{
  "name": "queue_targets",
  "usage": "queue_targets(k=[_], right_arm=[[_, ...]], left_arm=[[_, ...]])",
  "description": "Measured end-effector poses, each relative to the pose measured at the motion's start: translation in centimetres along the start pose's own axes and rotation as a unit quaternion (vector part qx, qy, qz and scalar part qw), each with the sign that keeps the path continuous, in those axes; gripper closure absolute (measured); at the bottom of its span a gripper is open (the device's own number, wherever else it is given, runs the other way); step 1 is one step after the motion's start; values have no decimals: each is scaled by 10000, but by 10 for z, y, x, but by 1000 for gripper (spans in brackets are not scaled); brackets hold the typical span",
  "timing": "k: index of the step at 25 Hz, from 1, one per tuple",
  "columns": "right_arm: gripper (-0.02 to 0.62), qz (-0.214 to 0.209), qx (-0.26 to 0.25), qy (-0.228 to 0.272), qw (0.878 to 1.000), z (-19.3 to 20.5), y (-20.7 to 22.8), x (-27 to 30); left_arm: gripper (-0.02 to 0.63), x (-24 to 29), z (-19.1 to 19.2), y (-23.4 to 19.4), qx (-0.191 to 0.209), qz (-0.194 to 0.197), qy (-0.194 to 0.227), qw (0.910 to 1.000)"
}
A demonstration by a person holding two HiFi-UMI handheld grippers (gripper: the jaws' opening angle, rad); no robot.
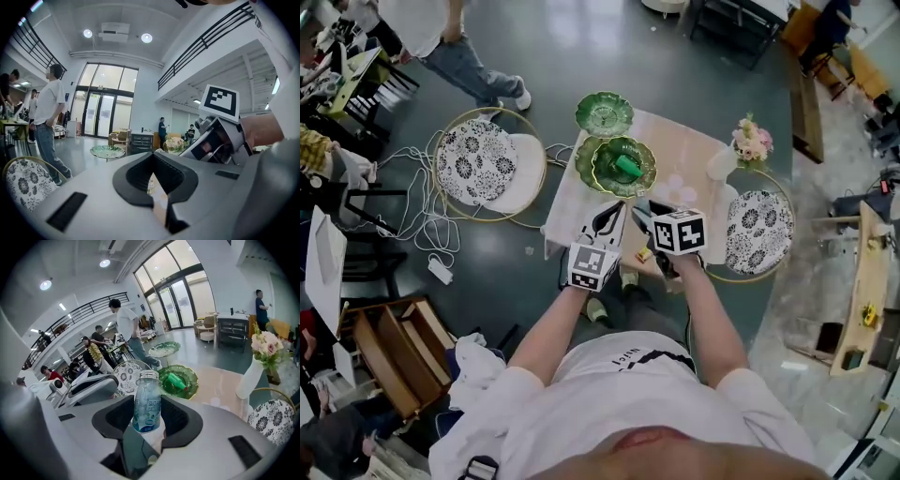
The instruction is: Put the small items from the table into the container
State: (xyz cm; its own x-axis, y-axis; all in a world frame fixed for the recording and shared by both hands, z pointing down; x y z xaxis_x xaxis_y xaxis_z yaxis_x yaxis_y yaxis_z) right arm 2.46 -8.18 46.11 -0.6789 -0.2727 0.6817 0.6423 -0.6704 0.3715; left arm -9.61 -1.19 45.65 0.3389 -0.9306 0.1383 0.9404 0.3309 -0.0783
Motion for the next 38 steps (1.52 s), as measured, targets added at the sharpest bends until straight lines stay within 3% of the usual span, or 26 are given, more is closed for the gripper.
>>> queue_targets(k=[11, 16, 30, 38], right_arm=[[407, -382, -722, -43, 9967, -98, 28, 39], [406, -522, -929, -128, 9942, -135, 45, 68], [405, -737, -1317, -521, 9872, -191, 75, 151], [405, -479, -1753, -1050, 9777, -202, 83, 191]], left_arm=[[598, 61, -29, -49, -90, -604, 249, 9978], [598, 93, -22, -74, -192, -789, 228, 9964], [598, 133, -10, -117, -355, -1285, 69, 9911], [598, 133, -4, -133, -386, -1493, -15, 9880]])
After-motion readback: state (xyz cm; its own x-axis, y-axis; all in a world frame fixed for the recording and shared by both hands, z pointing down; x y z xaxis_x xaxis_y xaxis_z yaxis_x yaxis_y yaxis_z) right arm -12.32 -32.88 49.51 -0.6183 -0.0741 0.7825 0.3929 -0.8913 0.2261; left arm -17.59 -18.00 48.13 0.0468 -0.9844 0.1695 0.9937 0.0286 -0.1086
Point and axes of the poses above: the fingertips, and each gripper's own axes: x forward along the fingers, y to its right, z out of its underside, the point moved 8 cm from there along -x, backward along the fingers, and after that the axes turned 1 degree about -z, right-handed, at the moved point
